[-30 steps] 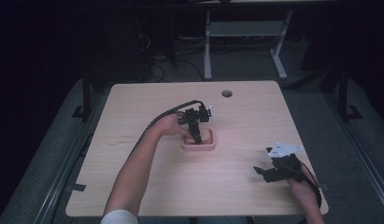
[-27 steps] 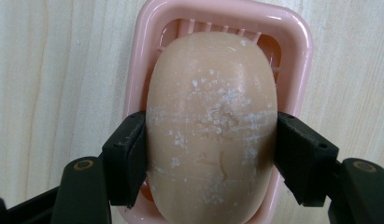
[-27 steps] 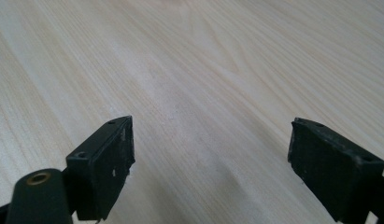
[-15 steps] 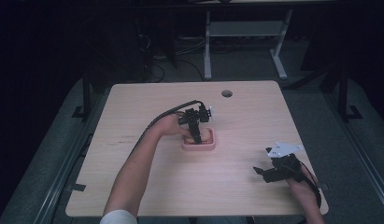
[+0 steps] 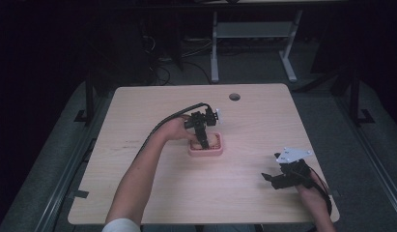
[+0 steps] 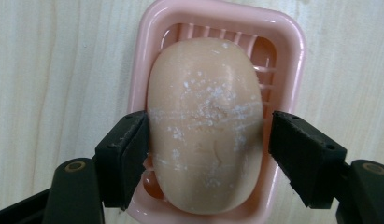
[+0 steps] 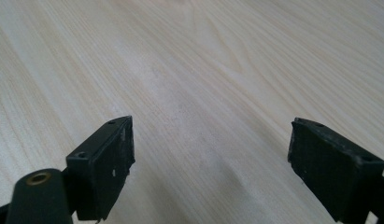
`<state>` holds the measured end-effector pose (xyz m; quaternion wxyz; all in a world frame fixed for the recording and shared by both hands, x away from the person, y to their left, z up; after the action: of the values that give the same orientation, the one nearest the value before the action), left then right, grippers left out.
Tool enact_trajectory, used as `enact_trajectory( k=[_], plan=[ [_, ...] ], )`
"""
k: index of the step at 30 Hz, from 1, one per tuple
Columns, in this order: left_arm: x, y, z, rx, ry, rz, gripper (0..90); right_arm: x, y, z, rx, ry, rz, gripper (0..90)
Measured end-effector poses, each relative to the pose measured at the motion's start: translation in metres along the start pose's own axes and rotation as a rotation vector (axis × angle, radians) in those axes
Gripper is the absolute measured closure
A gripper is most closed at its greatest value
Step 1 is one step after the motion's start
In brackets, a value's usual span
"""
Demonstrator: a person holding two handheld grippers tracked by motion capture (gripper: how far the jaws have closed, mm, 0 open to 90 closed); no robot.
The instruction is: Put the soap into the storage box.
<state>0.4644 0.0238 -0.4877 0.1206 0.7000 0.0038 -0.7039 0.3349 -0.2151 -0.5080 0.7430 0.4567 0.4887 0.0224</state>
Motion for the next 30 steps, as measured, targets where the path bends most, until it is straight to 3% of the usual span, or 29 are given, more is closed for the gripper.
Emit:
enact_trajectory(
  k=[30],
  plan=[
    [-0.023, -0.009, 0.009, 0.011, 0.041, 0.04, 26.2, 0.004, 0.001, -0.001, -0.011, 0.0, -0.009, 14.1]
  ],
)
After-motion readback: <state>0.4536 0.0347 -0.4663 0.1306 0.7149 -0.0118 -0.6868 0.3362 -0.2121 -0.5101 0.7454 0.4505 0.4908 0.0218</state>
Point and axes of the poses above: each handheld gripper's, and its own axes: x roughly forward along the jaws, y roughly out of its top, z roughly to its right, the point moved 8 cm from there along x, roughly forward along the jaws, and after that the axes turned 2 degrees about y, right-handed, at the moved point
